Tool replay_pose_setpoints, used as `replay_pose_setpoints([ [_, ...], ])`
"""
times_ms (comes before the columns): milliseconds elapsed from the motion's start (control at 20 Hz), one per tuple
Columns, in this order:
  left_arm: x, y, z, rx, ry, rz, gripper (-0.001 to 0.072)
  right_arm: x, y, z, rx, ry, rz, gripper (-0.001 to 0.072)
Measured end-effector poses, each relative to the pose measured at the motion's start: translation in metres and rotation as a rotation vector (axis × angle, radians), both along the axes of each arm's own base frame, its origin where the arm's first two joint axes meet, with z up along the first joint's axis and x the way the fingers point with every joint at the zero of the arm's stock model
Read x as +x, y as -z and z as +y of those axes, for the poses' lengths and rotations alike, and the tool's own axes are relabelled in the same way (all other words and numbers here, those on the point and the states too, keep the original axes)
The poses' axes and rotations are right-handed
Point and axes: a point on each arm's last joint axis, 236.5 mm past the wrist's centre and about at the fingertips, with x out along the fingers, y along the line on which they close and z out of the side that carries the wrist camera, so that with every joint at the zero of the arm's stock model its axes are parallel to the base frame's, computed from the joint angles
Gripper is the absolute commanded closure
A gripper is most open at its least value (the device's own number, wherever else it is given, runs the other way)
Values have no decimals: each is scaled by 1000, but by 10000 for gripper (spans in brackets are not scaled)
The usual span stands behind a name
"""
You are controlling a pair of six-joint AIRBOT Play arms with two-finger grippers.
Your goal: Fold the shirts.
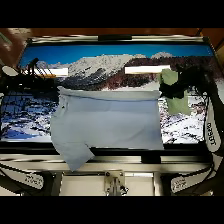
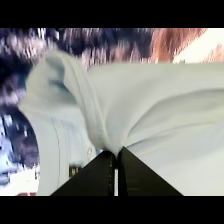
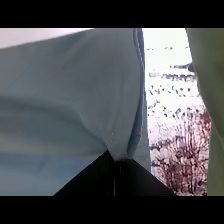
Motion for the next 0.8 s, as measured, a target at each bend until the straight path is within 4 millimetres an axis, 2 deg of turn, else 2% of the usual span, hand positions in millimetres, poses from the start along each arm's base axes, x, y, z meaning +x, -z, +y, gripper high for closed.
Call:
replay_pose_setpoints([
  [150, -27, 16, 3, 29, 50, 119, 674, -22, 13, 11, 9, -12, 87, 650],
  [300, -41, 26, 6, 49, 69, 188, 674, -36, 22, 13, 8, -2, 142, 650],
  [800, -54, 39, 11, 66, 81, 262, 675, -50, 36, 8, -9, 38, 219, 650],
])
